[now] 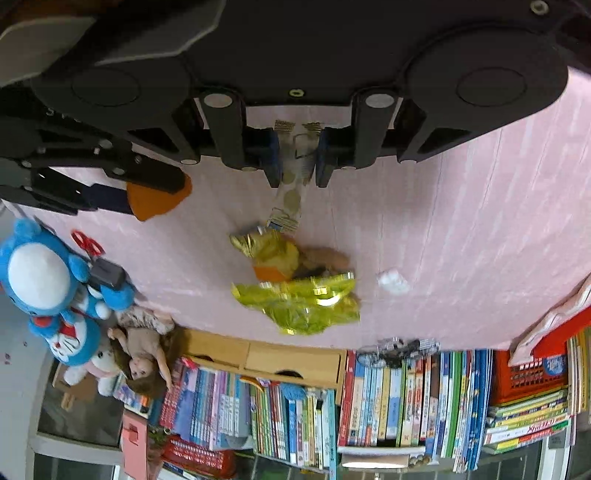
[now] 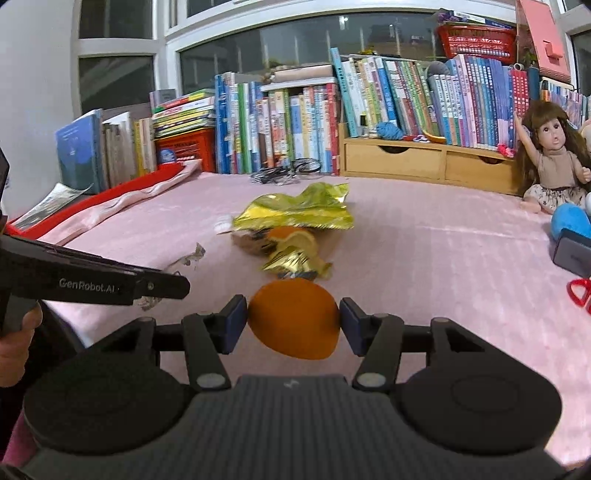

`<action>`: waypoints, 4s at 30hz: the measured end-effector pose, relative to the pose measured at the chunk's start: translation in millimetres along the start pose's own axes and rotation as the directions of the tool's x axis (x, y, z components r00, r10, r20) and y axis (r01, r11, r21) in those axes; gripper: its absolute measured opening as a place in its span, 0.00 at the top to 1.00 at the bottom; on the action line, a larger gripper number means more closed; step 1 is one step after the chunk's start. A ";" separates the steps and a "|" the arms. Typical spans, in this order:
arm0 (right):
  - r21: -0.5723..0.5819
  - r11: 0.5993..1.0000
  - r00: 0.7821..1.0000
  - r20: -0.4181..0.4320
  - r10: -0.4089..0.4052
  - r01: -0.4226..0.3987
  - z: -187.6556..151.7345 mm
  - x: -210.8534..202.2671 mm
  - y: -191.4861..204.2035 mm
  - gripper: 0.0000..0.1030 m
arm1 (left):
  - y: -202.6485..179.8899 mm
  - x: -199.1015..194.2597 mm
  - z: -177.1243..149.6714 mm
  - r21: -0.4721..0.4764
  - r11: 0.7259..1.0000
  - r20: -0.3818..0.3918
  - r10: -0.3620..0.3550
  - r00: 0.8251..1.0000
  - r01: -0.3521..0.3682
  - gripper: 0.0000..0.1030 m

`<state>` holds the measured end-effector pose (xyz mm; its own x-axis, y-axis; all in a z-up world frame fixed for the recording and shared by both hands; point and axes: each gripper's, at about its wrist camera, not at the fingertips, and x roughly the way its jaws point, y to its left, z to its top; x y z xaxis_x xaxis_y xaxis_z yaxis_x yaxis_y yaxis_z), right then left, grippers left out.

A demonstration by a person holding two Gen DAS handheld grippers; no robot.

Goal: Collect trash
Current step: 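Lower both held items into the black trash bag and open both grippers, then raise both tools over the bed and grasp the small gold wrapper with the right gripper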

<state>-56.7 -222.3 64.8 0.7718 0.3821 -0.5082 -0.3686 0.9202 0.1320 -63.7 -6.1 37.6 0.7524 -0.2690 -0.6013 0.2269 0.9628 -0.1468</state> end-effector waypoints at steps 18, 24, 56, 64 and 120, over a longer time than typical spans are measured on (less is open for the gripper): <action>0.060 0.995 0.955 -0.280 0.096 -0.082 -93.7 -37.1 37.8 0.42 | -11.2 -40.8 -123.5 -0.005 1.000 -0.309 -0.023 0.951 0.023 0.82; -0.001 0.998 0.933 -0.355 0.054 -0.058 -124.5 -20.1 49.6 0.41 | -7.6 -9.6 -161.5 -0.016 0.999 -0.438 0.023 0.899 -0.033 0.82; 0.047 0.997 0.891 -0.446 0.081 -0.067 -142.1 5.3 46.4 0.28 | -1.9 27.5 -181.2 -0.020 0.995 -0.548 0.074 0.833 -0.102 0.75; 0.045 0.997 0.898 -0.434 0.072 -0.058 -137.3 0.8 45.2 0.24 | -3.1 23.1 -176.9 -0.016 0.994 -0.533 0.083 0.842 -0.108 0.63; -0.075 0.997 0.996 -0.085 -0.020 0.013 38.1 112.3 -12.3 0.12 | 36.9 132.1 75.8 -0.054 0.999 -0.051 0.009 0.999 -0.011 0.42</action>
<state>54.3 -187.4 38.6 0.7319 0.3550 -0.5816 -0.3962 0.9161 0.0606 91.0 -8.1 12.3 0.7215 -0.2589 -0.6422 0.1848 0.9658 -0.1817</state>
